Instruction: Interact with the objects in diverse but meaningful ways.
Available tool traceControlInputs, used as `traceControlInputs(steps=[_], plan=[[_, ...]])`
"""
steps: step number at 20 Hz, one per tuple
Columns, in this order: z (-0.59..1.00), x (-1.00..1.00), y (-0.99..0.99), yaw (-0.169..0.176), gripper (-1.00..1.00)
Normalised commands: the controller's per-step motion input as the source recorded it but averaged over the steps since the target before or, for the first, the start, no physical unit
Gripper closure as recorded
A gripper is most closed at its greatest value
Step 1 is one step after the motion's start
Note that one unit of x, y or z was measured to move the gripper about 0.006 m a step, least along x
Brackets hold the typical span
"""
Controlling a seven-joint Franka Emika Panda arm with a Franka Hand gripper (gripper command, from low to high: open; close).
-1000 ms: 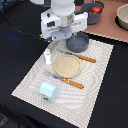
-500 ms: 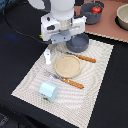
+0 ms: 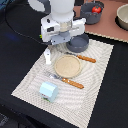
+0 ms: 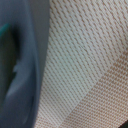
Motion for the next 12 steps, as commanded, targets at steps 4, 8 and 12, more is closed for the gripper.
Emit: traceControlInputs(steps=[4, 8, 12], plan=[[-0.06, 0.0, 0.22, 0.006, 1.0], [-0.06, 0.0, 0.22, 0.008, 1.0], [-0.03, 0.0, 0.23, 0.007, 1.0]])
